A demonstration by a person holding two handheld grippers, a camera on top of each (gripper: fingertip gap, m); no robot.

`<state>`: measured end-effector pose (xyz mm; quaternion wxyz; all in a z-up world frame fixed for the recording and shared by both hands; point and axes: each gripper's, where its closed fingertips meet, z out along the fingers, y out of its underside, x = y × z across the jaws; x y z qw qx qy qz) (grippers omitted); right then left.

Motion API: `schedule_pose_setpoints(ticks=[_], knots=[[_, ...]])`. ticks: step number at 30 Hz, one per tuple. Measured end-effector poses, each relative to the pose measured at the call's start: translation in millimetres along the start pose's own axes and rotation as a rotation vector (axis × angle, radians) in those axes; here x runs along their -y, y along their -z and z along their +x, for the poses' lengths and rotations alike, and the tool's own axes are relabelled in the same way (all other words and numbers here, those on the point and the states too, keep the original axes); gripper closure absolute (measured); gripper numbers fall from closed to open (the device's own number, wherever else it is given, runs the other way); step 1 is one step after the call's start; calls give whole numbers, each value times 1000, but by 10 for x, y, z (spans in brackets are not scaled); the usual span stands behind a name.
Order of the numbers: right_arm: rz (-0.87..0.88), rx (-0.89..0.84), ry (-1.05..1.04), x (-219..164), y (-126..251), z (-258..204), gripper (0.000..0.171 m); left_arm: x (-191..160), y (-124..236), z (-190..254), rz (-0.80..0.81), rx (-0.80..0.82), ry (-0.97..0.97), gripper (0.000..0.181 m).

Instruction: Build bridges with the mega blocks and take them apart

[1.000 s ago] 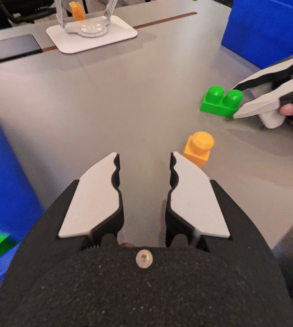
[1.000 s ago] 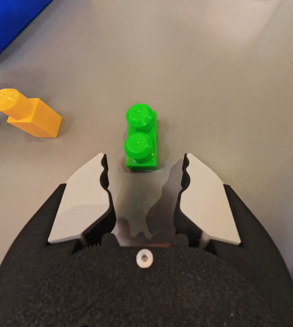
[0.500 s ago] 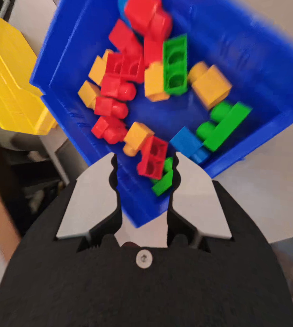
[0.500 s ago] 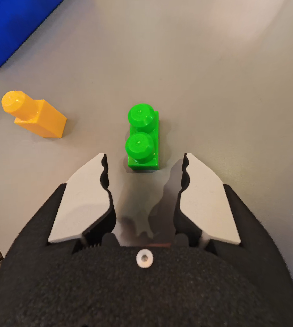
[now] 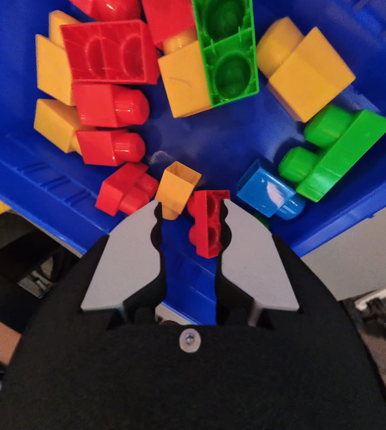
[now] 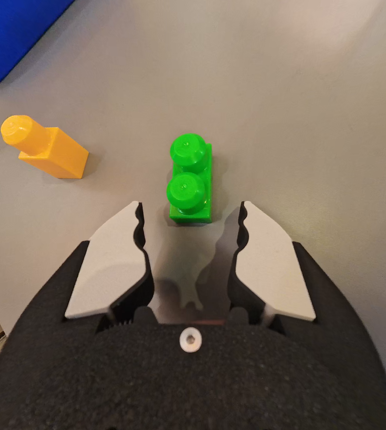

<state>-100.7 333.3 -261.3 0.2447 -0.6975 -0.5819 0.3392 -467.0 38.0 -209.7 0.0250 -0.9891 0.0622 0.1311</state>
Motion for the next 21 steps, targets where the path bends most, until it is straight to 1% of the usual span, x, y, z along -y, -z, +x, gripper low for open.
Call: schedule_pose_setpoints(ticks=[2,4,7,10,14,18,19,21], knots=[[3,6,-7,3,3,2,93,30,-40,-72,-40,-2,-77,135],[7,10,-15,7,8,4,93,75,-75,-98,-56,-31,-126,142],[12,14,-20,12,12,6,93,35,-104,-81,-92,-92,-195,152],[8,15,-20,9,9,5,93,-30,-152,-125,-126,-111,-216,148],[6,16,-20,6,5,5,93,-103,-259,-217,-186,-75,-270,140],[8,18,-23,10,6,7,94,-94,-385,-181,-207,-68,-323,144],[8,19,-23,10,6,6,94,-84,-419,-204,-210,-45,-341,141],[8,20,-24,10,7,6,94,-72,-441,-230,-219,-18,-362,140]])
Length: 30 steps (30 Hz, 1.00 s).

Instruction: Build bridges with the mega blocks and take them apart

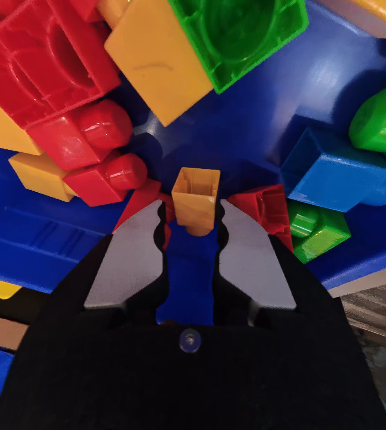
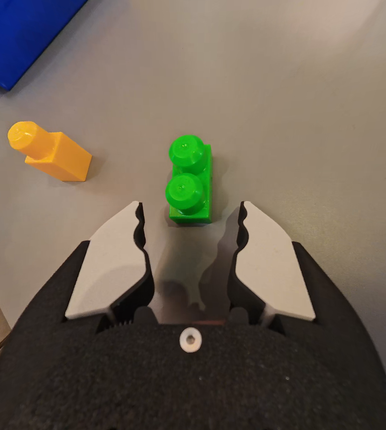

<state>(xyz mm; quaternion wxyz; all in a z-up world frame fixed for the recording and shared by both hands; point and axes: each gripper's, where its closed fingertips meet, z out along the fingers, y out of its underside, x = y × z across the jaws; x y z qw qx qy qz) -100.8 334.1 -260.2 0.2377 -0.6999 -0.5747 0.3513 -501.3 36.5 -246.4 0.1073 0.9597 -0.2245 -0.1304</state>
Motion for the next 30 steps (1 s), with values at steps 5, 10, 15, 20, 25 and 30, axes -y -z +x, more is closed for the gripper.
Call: schedule_pose_setpoints(ticks=[5,10,15,20,25,30], knots=[[3,6,-4,5,2,0,94,17,-68,-30,-34,93,-44,131],[6,11,-9,9,5,0,94,-7,-74,7,-62,89,-26,141],[12,20,-16,16,9,0,94,-7,-74,7,-46,85,-11,143],[16,25,-22,21,13,1,94,-26,4,3,-21,98,-1,143],[15,25,-21,21,11,1,94,75,473,-49,179,120,87,143],[16,28,-14,24,14,-10,94,595,1253,302,587,58,126,144]])
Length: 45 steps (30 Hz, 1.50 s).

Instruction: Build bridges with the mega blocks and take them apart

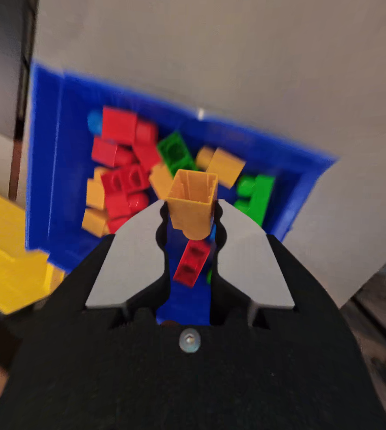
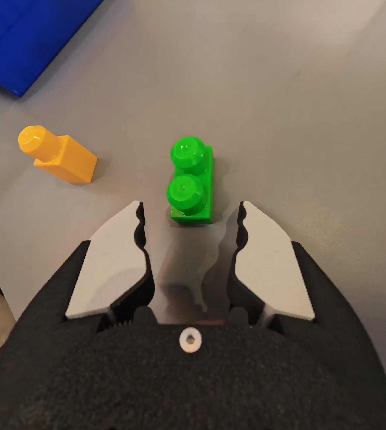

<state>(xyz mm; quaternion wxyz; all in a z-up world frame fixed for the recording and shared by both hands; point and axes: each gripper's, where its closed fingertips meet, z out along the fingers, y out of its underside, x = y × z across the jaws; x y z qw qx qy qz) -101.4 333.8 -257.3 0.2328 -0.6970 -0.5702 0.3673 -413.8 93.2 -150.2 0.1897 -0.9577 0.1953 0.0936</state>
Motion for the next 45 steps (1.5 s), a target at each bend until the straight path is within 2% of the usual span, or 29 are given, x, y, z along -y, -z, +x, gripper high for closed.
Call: schedule_pose_setpoints(ticks=[4,7,9,12,14,16,20,24,27,31,34,37,39,45], knots=[[88,23,36,129,82,-81,97,696,284,421,313,-54,40,144],[149,36,100,268,166,-230,103,1125,411,726,476,-125,104,144],[167,35,135,321,199,-301,104,1345,399,911,537,-166,146,144],[157,6,164,316,215,-293,105,1539,144,1116,511,-166,233,144],[140,-19,179,295,228,-266,105,1518,-169,1144,385,-84,273,144],[138,-35,198,302,261,-263,105,1457,-460,1137,246,2,231,144],[120,-85,248,305,308,-237,104,1349,-866,1305,-32,-63,88,144],[95,-83,265,270,290,-258,104,1076,-1000,1326,-353,-99,-177,144],[82,-85,277,252,286,-268,104,1043,-1004,1395,-454,-165,-307,144],[85,-89,283,264,316,-276,104,1150,-1118,1475,-425,-205,-331,144],[88,-90,278,269,340,-262,104,1253,-1179,1599,-344,-258,-303,144],[85,-93,272,258,357,-235,104,1250,-1165,1600,-311,-242,-274,121],[88,-94,267,258,369,-220,104,1239,-1073,1574,-252,-226,-252,119],[101,-89,263,287,393,-218,104,1023,-787,1605,-16,-177,-13,133]])
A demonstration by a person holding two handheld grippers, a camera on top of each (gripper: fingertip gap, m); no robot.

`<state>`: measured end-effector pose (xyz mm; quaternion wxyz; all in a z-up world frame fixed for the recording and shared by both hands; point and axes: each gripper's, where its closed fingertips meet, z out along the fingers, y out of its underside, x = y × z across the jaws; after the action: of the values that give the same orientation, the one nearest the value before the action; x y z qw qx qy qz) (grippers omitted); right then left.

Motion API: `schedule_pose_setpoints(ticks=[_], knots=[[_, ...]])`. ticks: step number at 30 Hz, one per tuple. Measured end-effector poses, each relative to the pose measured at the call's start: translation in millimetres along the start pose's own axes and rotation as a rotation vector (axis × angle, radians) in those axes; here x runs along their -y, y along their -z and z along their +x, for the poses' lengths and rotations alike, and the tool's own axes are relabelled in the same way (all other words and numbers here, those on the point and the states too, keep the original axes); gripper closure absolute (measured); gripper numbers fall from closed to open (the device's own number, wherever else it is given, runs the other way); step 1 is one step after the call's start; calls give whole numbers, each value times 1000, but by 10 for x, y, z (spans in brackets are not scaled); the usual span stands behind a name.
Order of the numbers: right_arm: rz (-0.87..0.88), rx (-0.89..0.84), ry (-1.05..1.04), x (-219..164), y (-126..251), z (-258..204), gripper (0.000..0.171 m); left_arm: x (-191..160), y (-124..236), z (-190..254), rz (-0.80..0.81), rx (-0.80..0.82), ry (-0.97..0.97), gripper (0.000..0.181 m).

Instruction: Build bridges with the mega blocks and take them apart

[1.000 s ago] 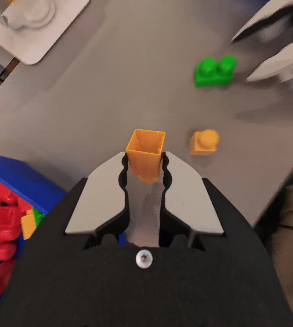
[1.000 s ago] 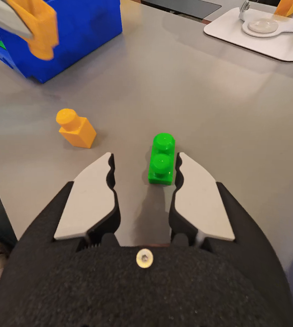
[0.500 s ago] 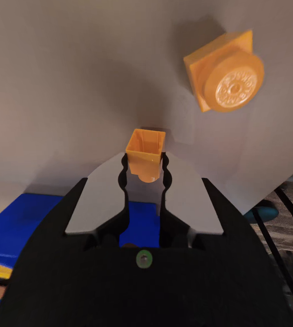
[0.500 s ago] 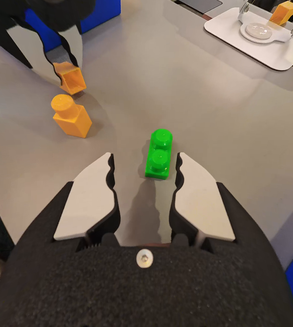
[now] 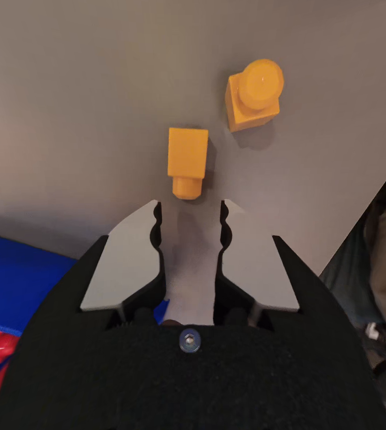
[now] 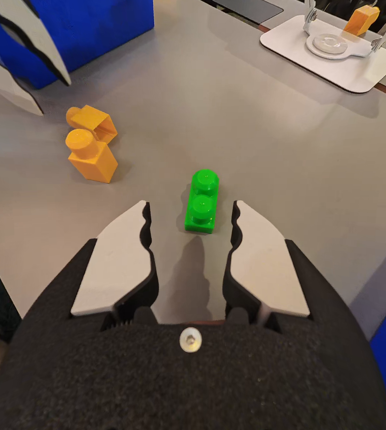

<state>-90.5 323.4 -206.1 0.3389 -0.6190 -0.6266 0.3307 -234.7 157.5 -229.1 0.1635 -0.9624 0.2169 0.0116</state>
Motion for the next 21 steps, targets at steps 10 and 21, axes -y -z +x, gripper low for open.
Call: schedule_pose_setpoints(ticks=[10,21], knots=[[-9,5,-15,-33,-26,15,105,-99,-361,31,69,36,115,148],[2,-2,-27,-21,7,72,106,-73,-391,13,62,28,90,152]])
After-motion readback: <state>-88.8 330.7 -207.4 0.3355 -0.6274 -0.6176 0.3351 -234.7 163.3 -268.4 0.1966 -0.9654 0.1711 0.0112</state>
